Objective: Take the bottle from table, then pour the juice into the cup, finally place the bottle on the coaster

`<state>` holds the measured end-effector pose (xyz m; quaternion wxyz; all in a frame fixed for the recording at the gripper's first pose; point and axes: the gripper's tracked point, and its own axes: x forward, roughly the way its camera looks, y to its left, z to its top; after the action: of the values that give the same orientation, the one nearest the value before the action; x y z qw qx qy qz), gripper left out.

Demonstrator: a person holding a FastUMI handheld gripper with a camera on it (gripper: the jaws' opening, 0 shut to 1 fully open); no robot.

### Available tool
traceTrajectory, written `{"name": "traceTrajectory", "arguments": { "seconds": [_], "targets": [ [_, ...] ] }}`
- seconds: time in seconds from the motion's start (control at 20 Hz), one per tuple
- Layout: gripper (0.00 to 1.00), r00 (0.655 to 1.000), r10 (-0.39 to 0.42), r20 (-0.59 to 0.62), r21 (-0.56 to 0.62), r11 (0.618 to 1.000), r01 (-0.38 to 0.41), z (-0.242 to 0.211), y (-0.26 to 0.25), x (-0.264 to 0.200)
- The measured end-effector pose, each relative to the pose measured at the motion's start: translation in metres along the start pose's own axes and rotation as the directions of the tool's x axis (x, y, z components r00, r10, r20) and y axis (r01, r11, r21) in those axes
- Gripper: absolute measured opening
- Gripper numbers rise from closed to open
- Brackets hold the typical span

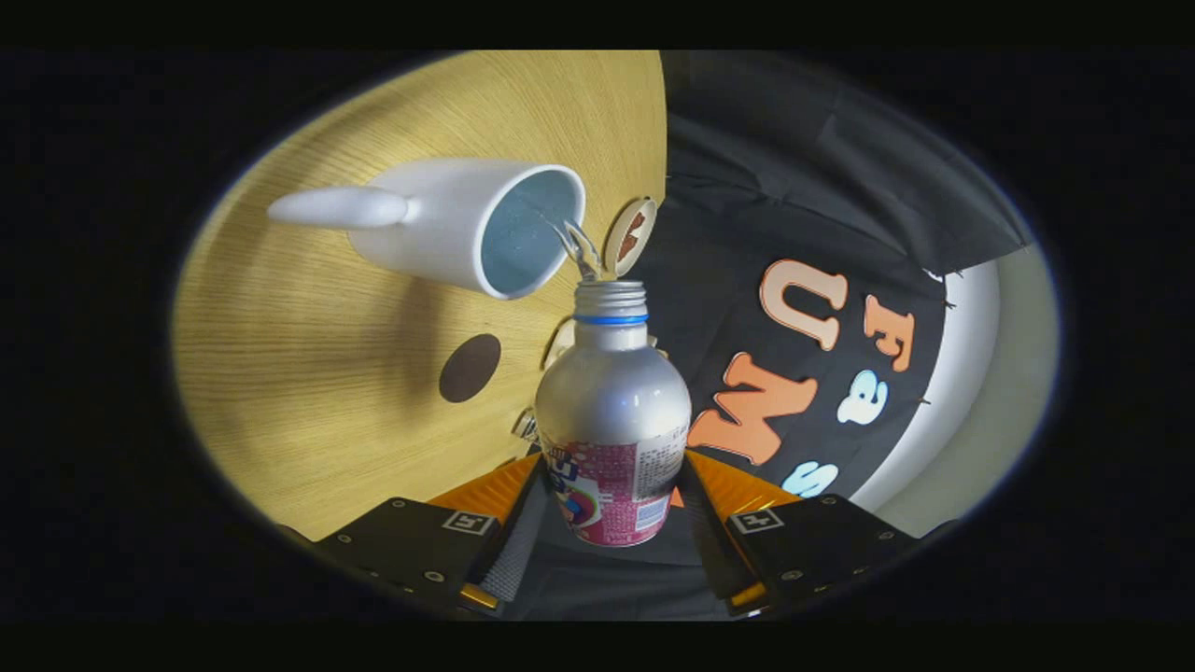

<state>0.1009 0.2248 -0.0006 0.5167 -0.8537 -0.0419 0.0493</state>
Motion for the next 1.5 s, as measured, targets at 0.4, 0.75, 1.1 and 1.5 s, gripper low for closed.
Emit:
{"name": "traceTrajectory", "arguments": {
  "seconds": [0.4, 0.75, 1.1, 1.5],
  "targets": [
    [0.76, 1.0, -0.002, -0.003, -0.059, 0.998, 0.002, -0.001, -0.006, -0.002],
    [0.76, 1.0, -0.005, -0.002, -0.105, 0.994, 0.005, 0.0, -0.012, -0.001],
    [0.76, 1.0, -0.003, 0.002, -0.142, 0.99, 0.003, 0.004, -0.014, -0.002],
    [0.76, 1.0, -0.011, 0.004, -0.183, 0.983, 0.012, 0.009, -0.015, -0.004]
  ]
}}
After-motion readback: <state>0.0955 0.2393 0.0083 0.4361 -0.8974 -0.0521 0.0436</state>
